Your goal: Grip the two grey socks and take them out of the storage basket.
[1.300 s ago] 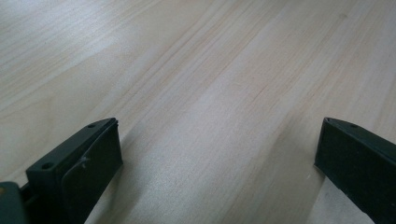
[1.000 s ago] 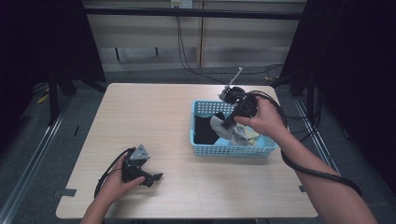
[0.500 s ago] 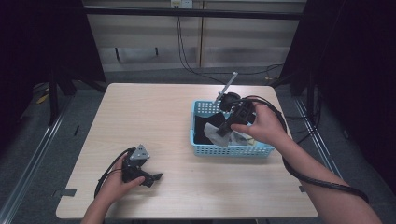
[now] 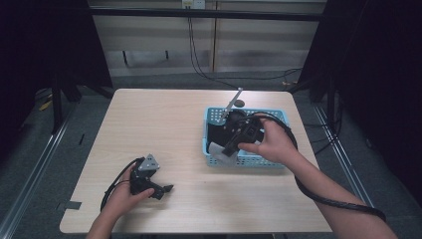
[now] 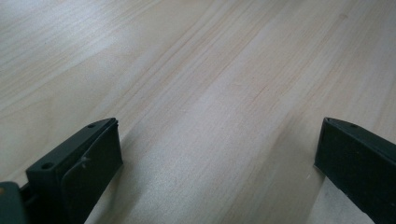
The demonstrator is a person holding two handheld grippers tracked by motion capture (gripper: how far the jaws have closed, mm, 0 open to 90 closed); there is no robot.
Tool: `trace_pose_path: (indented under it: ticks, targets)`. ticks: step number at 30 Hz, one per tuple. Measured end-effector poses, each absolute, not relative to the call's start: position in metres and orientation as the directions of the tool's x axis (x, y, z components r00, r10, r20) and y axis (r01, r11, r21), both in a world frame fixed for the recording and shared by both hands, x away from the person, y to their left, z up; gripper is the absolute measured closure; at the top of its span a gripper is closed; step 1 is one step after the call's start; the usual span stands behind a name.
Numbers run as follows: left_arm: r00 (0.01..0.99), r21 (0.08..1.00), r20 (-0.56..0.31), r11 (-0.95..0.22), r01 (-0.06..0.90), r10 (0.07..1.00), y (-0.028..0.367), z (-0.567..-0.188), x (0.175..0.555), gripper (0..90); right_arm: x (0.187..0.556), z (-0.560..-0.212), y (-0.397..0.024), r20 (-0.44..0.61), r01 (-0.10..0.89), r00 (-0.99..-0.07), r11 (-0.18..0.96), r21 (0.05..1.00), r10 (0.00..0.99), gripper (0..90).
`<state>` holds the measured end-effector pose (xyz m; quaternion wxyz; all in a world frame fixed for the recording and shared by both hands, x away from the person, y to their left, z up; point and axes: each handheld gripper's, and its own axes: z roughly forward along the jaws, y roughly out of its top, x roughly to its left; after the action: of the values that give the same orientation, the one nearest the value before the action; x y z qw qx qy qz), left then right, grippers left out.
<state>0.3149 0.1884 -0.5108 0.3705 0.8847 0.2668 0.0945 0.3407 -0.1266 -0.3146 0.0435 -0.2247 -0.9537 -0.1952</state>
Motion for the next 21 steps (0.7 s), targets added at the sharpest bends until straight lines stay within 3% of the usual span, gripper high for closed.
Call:
trace_pose_path:
  ticks: [21]
  targets:
    - [0.843,0.700,-0.027,-0.591,0.400,0.538,0.189,-0.510,0.315,0.0,0.337,-0.369,-0.102,0.222,0.427,-0.902,0.844,0.325,0.371,84.8]
